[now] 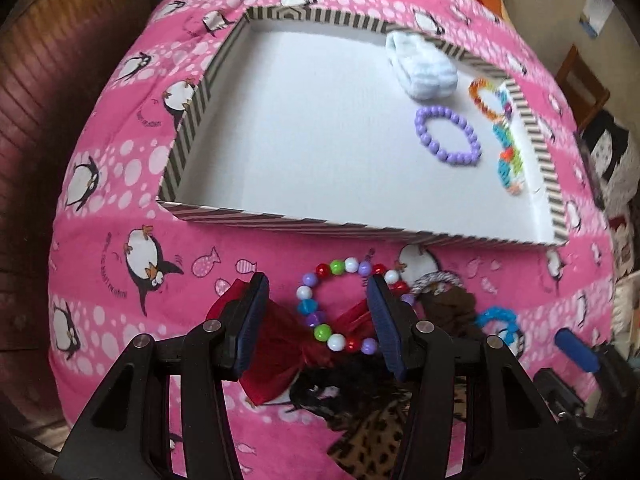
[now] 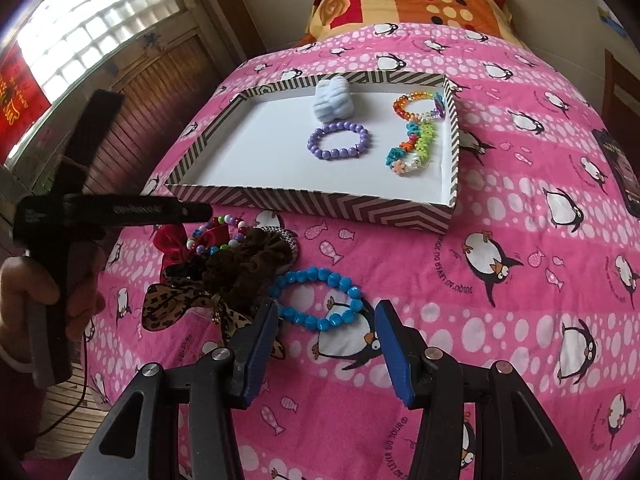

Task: Organize jewelry
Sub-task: 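Grasp the multicolour bead bracelet with the left tool while the right tool grasps the brown scrunchie with leopard bow, then carry bead bracelet and leopard-bow scrunchie into the tray while both tools open to release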

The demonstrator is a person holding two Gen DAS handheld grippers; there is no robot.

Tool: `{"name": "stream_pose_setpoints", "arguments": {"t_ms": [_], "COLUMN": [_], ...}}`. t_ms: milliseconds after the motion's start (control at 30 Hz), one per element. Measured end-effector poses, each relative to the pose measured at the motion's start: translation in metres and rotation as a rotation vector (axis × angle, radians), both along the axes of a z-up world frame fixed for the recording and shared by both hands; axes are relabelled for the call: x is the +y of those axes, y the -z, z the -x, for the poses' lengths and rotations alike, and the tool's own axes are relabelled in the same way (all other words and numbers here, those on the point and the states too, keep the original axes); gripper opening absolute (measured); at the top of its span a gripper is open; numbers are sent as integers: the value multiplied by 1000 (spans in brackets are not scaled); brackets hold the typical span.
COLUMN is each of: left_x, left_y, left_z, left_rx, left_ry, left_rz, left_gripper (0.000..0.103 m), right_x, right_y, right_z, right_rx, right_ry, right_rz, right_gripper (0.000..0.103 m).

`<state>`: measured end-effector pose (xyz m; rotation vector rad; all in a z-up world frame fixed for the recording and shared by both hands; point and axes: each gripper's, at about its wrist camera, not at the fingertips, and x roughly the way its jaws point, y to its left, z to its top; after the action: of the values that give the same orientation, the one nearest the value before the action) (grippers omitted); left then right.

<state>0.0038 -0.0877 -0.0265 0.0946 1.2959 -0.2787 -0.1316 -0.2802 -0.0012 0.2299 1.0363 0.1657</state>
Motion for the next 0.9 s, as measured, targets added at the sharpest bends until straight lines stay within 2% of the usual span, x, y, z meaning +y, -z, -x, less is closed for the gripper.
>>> {"name": "stream_pose_setpoints", "arguments": {"t_ms": [167,267,433,533,567,600,667,700,900], "left_x": [6,2,6,5,2,0,-1,1,14], "left_y": [11,18,25,25,26,26,25,25,2], "left_z": [-10,-11,-16,-17,-20,-22,-30,-31,-27], "left_rx": [16,28,39,30,27,26,40,49,44], "left_ry": [-14,14,23,33,33,33,29,22,-12], "left_rz": [-11,-29,-36,-49,-52,-50,-21,0,94], "left_gripper": [50,50,44,34,26,15,8,8,8], "right_x": [23,37,49,46,46,46,48,49,46], "right_y": [-2,4,20,34,37,41,43,41,11], "right_z": [-13,-24,-44,-52,-53,-55,-54,-52,-34], "right_rx": [-24,-19,15,45,52,59,51,38,-53], "right_ry": [-75,-106,-122,-101,-98,-100,-109,-116,-139], "right_rz": [-3,-4,-18,-69,-89,-118,-137,-130,-123], "right_gripper": [48,48,44,43,40,33,22,14,12]}}
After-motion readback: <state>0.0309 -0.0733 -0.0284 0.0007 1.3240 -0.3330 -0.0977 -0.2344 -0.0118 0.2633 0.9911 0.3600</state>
